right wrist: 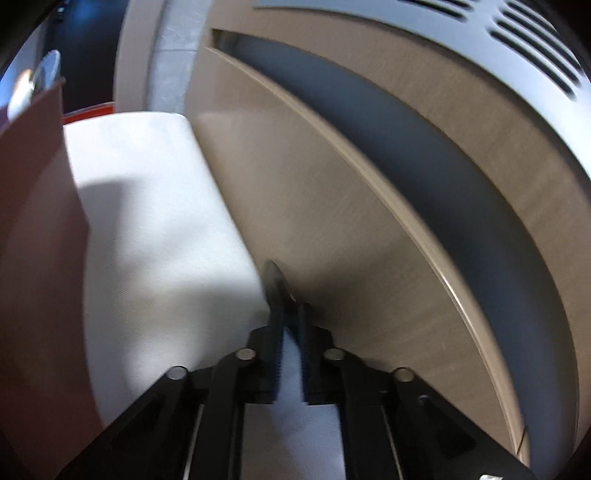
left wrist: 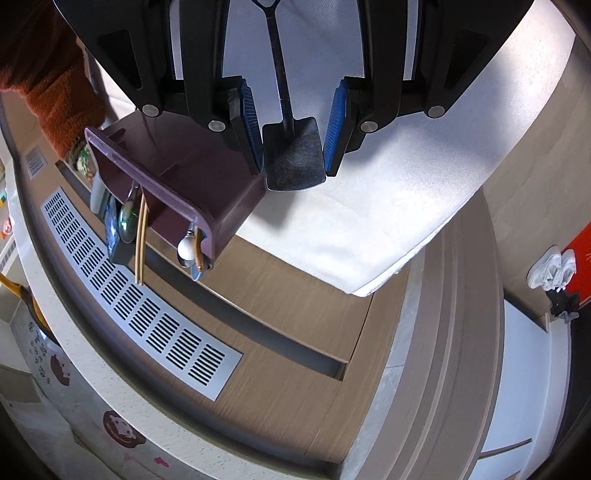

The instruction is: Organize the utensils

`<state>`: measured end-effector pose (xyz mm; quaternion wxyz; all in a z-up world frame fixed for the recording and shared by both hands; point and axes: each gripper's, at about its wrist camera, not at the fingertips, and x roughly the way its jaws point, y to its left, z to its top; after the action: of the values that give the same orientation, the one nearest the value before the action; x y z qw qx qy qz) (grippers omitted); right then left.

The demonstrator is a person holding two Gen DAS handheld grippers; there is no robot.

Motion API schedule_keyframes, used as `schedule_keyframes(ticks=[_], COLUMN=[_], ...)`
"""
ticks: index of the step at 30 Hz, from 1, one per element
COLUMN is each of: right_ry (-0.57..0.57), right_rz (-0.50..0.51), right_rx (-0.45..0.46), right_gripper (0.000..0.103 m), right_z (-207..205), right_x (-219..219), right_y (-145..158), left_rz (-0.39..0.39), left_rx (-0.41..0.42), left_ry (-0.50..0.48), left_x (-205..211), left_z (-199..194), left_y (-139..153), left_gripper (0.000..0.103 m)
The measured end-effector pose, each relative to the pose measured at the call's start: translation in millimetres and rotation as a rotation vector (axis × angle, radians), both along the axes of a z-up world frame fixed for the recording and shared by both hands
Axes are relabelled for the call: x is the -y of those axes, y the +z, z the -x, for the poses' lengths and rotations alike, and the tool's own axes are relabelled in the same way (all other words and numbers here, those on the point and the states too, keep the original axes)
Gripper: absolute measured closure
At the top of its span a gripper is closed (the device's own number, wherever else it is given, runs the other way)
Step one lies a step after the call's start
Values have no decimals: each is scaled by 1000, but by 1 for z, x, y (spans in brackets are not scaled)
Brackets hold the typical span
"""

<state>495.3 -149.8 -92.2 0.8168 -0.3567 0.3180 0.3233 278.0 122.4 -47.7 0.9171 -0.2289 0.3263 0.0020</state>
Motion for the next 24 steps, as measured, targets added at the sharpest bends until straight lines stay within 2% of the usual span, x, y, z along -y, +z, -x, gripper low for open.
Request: schedule_keyframes(ticks=[4,10,12,14,16,17,19,24], right_ry=[-85,-218,-253,-280,-320,-340,-393,-523], right_rz=[-43,-82,-150,-211,-219,-213,-217,-300], right_rx=[-41,-51,-113,-195,-234,-230,-219,-250], right_gripper=[103,103,102,94,75,72,71,71], right_z=[-6,-3,-1,-2,-3,-4,-7,-12], right_x=[35,99,126,142,144,140,133,124], right_y=[0,8,15,18,15,12,7,4], left_rz=[-2,-5,-4,1,2,2,-3,11], left_rx=[-13,-26,-30,-35,-36,-33,-30,-33], left_ry=[-4,-22,-29,-38,-44,-48,-53,-45], left_x=[2,9,10,13,15,16,17,11], left_z=[-3,-6,-7,-9,-10,-9,-8,-6], left_y=[-2,-5,-6,-7,-8,-7,-6,-8], left_gripper=[69,69,69,69,69,69,69,69])
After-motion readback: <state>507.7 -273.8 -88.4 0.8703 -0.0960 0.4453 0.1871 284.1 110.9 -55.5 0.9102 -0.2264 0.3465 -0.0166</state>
